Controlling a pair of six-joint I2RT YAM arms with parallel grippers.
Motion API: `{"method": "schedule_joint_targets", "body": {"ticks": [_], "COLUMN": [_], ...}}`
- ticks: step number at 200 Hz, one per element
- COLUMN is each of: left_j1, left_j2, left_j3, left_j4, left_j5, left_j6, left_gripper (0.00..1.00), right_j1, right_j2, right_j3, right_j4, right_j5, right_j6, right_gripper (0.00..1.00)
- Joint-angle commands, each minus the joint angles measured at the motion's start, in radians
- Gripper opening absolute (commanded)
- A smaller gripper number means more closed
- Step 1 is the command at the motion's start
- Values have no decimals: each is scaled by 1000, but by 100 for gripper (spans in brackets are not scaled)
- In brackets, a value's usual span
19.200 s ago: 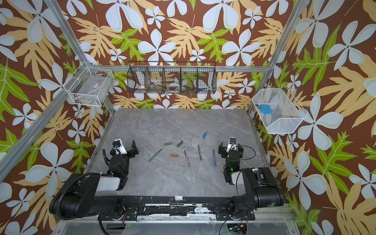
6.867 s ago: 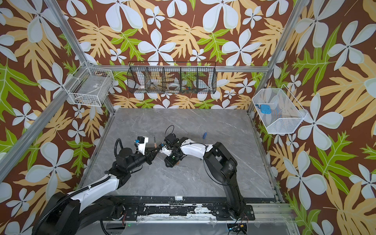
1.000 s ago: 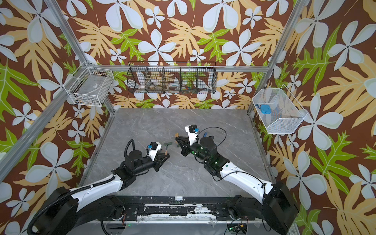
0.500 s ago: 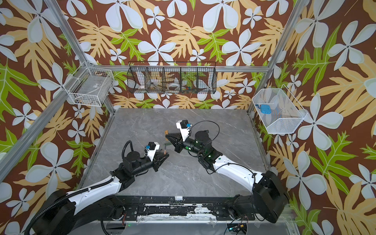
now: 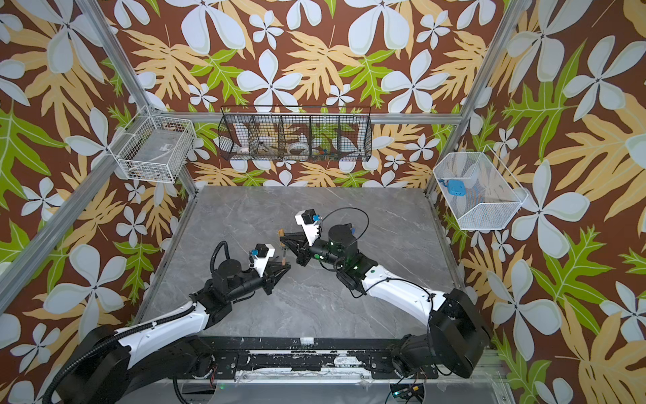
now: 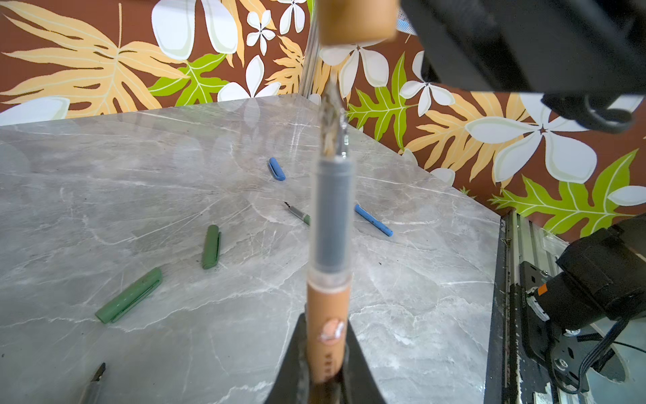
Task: Insert the pens into the pen caps
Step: 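Carry the orange cap with the right gripper above the held orange pen tip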
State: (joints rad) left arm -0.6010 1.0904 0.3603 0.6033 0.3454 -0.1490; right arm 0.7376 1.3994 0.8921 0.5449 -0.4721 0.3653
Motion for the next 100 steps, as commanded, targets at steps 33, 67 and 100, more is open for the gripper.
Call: {"method": "schedule_joint_targets", "body": {"ticks": [33, 67, 100], "left_j1": [0, 0, 0], "left_j2": [-9, -11, -12], "left_j3": [6, 3, 3], "left_j4": [18, 18, 22], "left_j5": [0, -6, -9], "left_j6": [8, 8, 3], "left_gripper": [0, 0, 0], "right_j1": [1, 1, 1], "right_j2": [4, -1, -2], "right_j3": [-7, -18, -27], "right_j4": [21, 24, 34], "right_j5": [0, 1, -7], "right_j6": [3, 11, 24], "right_gripper": [5, 5, 5]}}
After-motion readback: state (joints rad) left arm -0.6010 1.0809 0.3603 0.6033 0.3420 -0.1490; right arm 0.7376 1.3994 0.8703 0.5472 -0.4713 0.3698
